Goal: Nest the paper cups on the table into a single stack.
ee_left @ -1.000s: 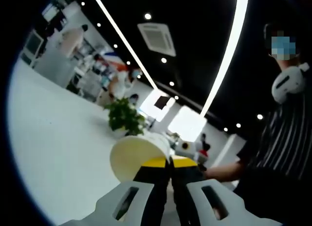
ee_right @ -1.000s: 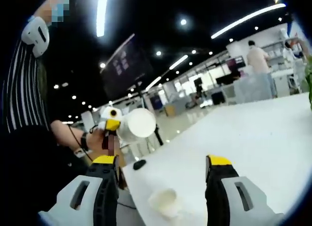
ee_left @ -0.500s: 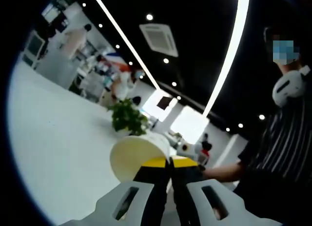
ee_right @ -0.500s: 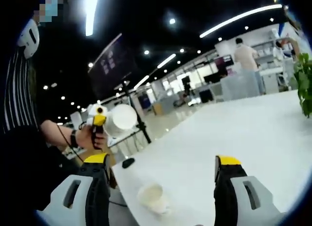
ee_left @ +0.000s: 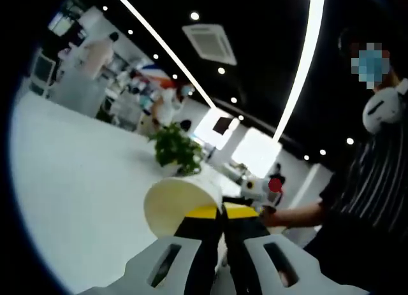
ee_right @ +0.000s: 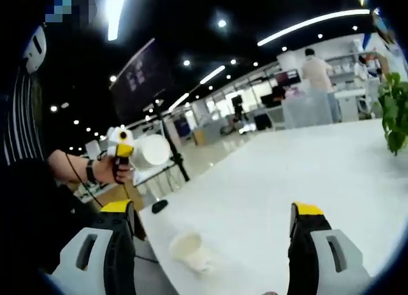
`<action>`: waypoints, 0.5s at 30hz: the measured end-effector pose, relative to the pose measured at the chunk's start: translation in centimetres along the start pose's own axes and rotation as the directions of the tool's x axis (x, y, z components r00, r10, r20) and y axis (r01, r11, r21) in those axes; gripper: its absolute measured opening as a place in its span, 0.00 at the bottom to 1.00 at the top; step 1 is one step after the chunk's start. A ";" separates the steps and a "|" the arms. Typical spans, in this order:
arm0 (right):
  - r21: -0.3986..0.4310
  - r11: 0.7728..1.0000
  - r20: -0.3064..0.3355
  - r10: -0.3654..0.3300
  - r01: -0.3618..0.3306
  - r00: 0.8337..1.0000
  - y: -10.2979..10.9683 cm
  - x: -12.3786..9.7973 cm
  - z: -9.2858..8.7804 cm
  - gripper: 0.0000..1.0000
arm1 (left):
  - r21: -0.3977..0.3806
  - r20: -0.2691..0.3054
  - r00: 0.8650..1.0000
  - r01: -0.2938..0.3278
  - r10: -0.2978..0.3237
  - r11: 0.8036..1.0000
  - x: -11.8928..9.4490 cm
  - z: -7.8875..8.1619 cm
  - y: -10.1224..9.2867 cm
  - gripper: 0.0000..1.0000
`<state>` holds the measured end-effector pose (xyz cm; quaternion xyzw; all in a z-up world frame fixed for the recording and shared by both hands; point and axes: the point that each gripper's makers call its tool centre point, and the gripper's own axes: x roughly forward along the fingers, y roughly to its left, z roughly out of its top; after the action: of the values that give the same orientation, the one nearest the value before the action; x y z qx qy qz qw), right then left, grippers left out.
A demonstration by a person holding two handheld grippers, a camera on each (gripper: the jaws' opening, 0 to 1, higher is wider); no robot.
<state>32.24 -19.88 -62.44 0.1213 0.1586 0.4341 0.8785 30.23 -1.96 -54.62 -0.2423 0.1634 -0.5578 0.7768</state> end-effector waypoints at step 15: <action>-0.070 0.996 -0.050 -0.067 0.063 0.997 -1.8 -0.3 -0.7 1.00 | 0.173 -0.270 0.952 -0.102 0.147 0.980 -0.1 -2.2 1.5 0.00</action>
<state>33.12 -21.09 -63.69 0.0748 0.1705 0.4135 0.8913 30.22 -1.89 -57.31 -0.0878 0.2428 -0.5474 0.7961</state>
